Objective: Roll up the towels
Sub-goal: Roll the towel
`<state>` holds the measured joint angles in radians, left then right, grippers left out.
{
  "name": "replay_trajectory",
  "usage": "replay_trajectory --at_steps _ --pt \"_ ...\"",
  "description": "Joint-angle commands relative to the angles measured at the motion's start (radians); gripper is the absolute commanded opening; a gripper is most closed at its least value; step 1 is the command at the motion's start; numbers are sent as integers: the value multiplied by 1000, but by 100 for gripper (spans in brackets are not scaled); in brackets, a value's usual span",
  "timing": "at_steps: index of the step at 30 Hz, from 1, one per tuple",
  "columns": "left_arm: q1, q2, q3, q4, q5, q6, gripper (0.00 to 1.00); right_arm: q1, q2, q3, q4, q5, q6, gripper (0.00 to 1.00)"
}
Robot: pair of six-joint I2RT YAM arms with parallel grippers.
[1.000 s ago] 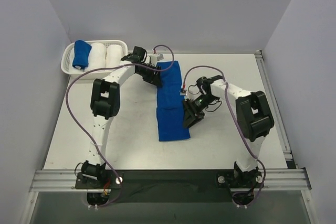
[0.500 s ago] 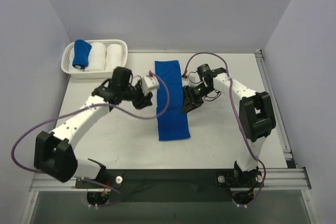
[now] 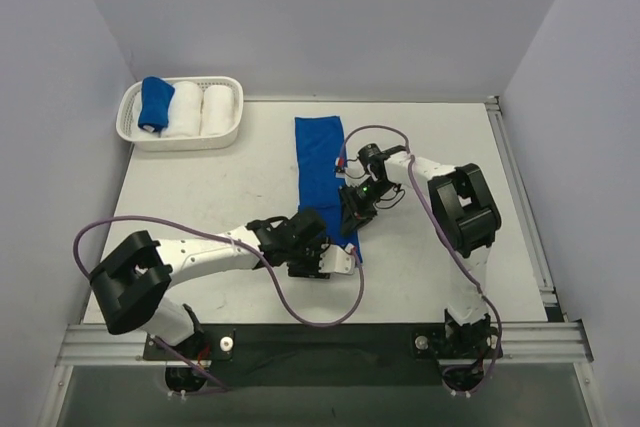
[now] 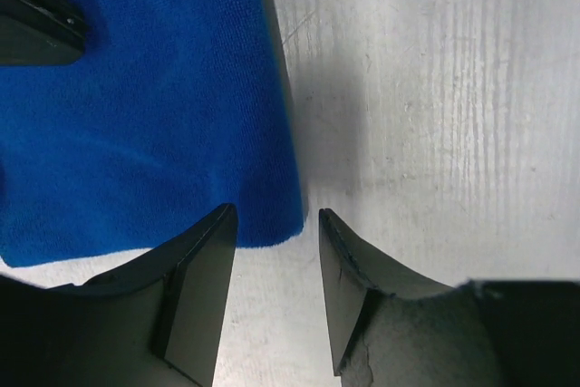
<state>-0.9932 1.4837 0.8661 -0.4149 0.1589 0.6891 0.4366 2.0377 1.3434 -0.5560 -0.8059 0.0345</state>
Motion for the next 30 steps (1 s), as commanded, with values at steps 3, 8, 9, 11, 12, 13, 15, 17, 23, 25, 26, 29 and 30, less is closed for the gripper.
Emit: replay_trajectory --at_steps 3,8,9,11,12,13,15,17,23,25,26,29,30 --pt "-18 67 1 108 -64 -3 49 -1 -2 2 -16 16 7 12" --pt "-24 89 -41 131 -36 -6 47 -1 7 -3 -18 25 4 11" --pt "-24 104 -42 122 -32 -13 39 -1 6 -9 -19 22 4 11" --pt "-25 115 -27 67 -9 -22 28 -1 -2 -18 -19 16 -2 10" --pt "-25 112 -27 54 23 -25 22 -1 -19 -33 -19 16 -5 10" --pt "-25 93 -30 42 45 -29 15 -1 -31 -42 -21 16 -7 10" --pt "-27 66 -38 5 117 -31 11 -1 -86 -88 -21 2 -12 8" --pt "-25 41 -18 -83 165 -45 6 -1 -146 -130 1 -28 -5 8" --pt "11 -22 51 -212 390 -103 0 -85 -298 -57 -39 -50 4 23" --pt "63 -22 86 -225 456 -135 0 -119 -303 0 -85 -52 -19 32" --pt "82 -14 105 -245 479 -143 0 -146 -298 16 -97 -55 -27 34" --pt "177 32 178 -278 545 -148 0 -177 -295 46 -142 -71 -64 36" --pt "204 58 195 -282 562 -148 0 -185 -297 49 -147 -79 -68 37"
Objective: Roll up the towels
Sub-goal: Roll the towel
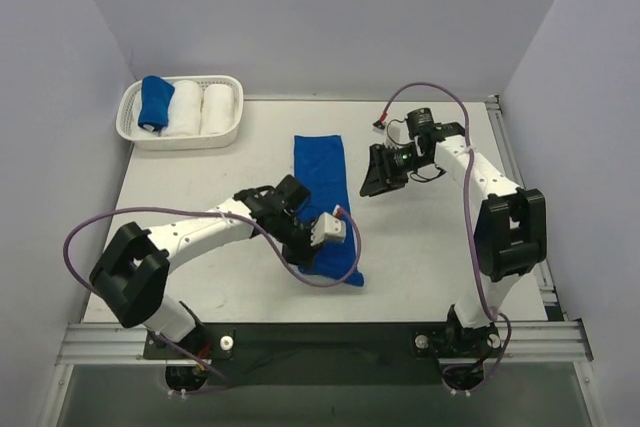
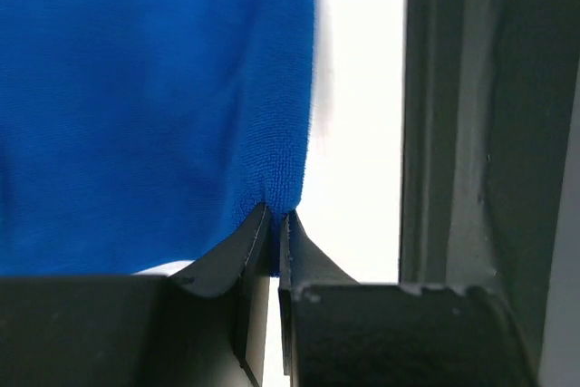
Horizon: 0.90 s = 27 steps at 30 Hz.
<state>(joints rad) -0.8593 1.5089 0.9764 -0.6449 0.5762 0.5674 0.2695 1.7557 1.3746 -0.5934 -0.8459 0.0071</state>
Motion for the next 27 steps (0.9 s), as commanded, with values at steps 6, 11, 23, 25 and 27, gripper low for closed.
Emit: replay_trajectory --at_steps 6,11,23,25,27 --pt "253 192 255 -84 218 -2 0 -19 -32 14 -132 -50 -58 38" --pt "341 324 323 -50 221 0 0 -16 -35 -8 -131 -73 -48 39" --pt "378 390 309 4 200 -31 4 131 86 -14 -49 -91 36 37" --pt "385 386 294 11 195 -41 5 152 116 -12 -23 -76 57 35" --pt "393 360 282 20 182 -64 23 171 165 -22 0 -65 65 34"
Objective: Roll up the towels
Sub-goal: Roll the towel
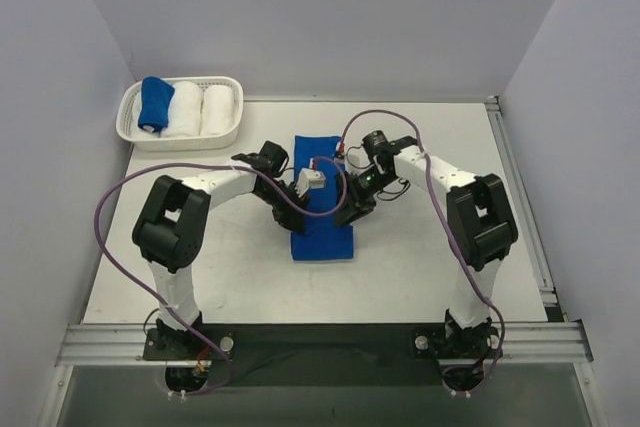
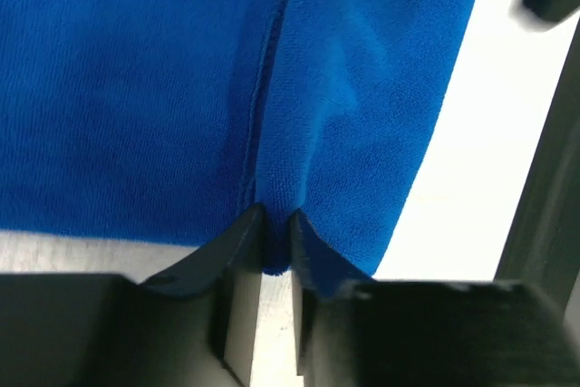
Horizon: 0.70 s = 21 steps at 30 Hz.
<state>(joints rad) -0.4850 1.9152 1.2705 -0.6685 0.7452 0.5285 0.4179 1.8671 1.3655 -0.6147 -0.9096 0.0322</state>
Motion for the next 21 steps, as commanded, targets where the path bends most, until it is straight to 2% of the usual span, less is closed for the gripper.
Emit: replay_trajectory --at_steps 1,4,5,7,10,12,15,19,21 --pt "40 -68 -23 53 13 -33 30 22 72 -17 29 3 41 34" --pt "72 -186 -80 86 14 -42 44 30 150 -20 56 14 52 33" --pt "74 -221 -107 87 -7 -29 46 32 177 -14 58 24 49 33" --pt "62 -323 -140 95 -41 13 57 44 190 0 67 40 46 33" --pt "-27 -407 -192 99 -177 89 59 53 196 17 73 61 49 33" --pt "-134 -442 -244 116 -309 149 60 55 193 18 72 80 46 33" --pt "-266 -470 -302 199 -417 191 61 64 195 30 66 94 46 34" --pt "-388 -447 -362 308 -573 234 62 76 182 40 58 104 40 34" --pt "-432 -424 -370 332 -607 274 62 84 165 44 53 104 38 34"
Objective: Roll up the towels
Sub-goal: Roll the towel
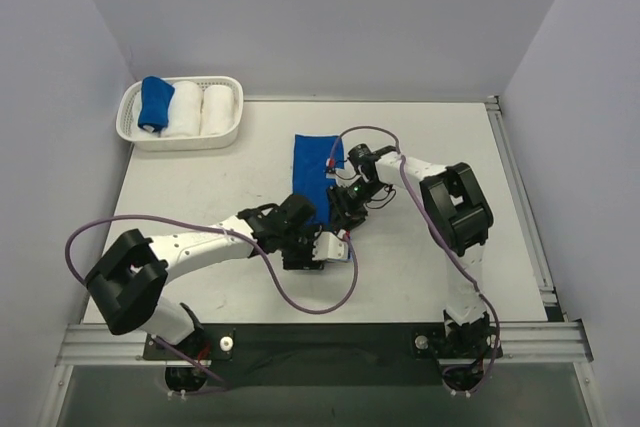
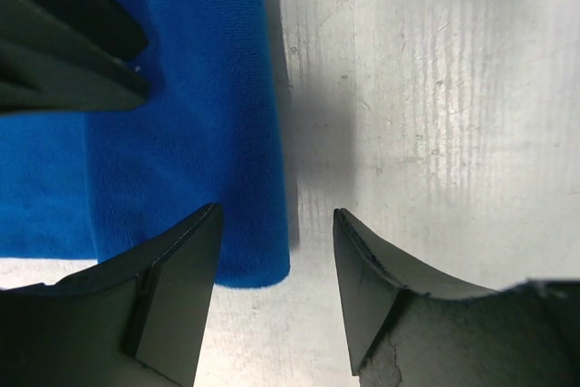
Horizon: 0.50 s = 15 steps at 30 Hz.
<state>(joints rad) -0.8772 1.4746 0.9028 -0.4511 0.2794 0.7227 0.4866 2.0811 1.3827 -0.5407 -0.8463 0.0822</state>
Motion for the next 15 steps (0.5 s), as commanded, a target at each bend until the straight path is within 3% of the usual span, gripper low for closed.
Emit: replay_trajectory --at_steps 1,8,10,11,13,15 --pt "-49 24 -2 115 -158 89 62 15 -61 29 -21 35 -12 33" --pt "-42 18 5 118 -155 49 61 33 -107 45 -19 35 -38 34" --pt "82 1 42 63 -53 -9 59 29 -130 38 -22 53 -53 35" --pt "146 7 107 27 110 -60 58 23 -138 38 -27 55 -58 35" --pt "246 18 163 -78 266 -80 55 4 -165 27 -33 47 -58 36" --pt "346 35 203 -95 355 -129 54 -8 -184 19 -33 30 -55 38"
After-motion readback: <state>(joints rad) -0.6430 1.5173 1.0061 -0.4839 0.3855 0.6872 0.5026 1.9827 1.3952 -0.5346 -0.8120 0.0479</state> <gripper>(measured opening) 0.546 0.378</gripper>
